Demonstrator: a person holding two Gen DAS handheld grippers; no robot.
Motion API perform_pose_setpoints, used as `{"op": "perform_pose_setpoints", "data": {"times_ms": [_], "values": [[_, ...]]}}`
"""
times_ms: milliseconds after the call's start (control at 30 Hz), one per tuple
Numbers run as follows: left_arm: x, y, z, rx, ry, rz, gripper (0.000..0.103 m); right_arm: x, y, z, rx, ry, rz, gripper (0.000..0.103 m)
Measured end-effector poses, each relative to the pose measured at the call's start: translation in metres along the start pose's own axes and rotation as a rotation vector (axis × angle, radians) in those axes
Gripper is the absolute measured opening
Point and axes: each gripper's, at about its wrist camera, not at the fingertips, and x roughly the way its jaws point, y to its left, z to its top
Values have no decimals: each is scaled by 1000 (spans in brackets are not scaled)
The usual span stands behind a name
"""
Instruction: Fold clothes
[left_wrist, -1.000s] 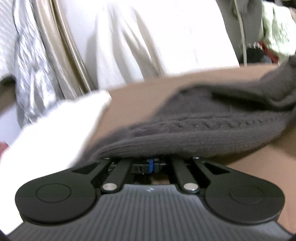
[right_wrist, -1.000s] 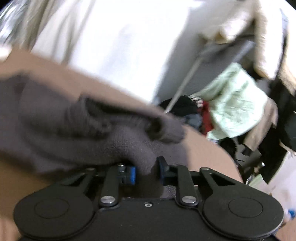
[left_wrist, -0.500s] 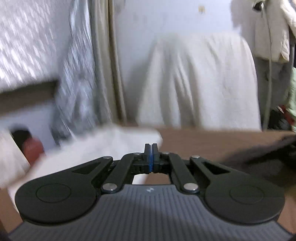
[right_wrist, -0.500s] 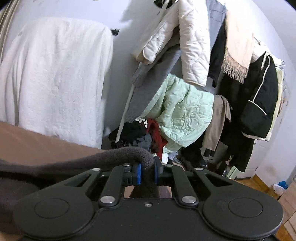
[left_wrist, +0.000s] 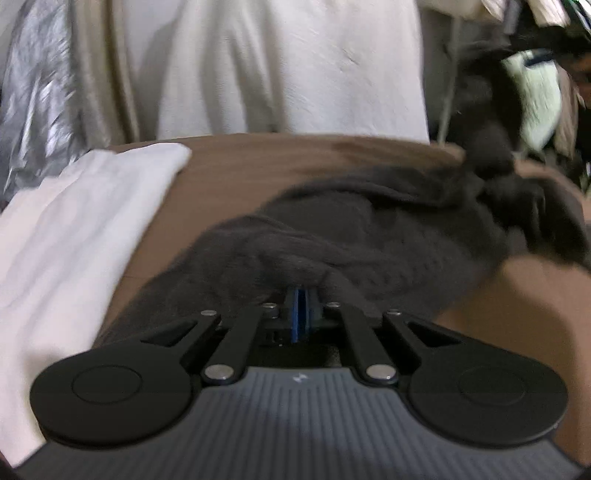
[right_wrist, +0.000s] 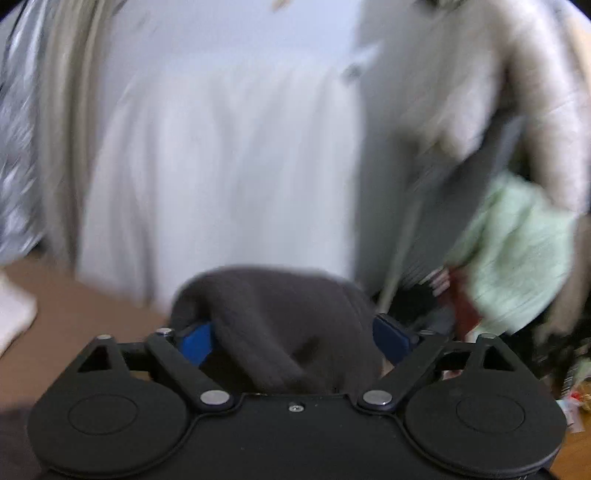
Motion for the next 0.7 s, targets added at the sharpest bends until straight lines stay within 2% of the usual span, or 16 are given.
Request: {"op": "perform_pose_setpoints", "data": {"times_ms": [133, 233, 267, 333, 400, 500, 633, 700], "values": [[12, -19, -7, 112, 8, 60, 22, 12, 27, -56, -131, 98, 23, 91], [14, -26, -6, 157, 13, 79, 25, 7, 20, -100, -127, 152, 16, 91], [12, -27, -5, 169, 15, 73, 26, 4, 15, -114, -110, 168, 18, 91], [3, -29, -1, 188, 7, 39, 35, -5, 4, -137, -77, 190, 11, 92], [-8, -30, 3, 187, -21, -12, 59, -13, -7, -158, -45, 207, -5, 92], [-10, -39, 1, 206, -39, -51, 72, -22, -23, -186, 23, 228, -49, 92], [21, -57, -14, 337, 11, -18, 83, -14, -42, -207, 136, 267, -67, 95], [44, -69, -25, 448, 16, 65, 84, -2, -47, -215, 193, 305, -39, 97]]}}
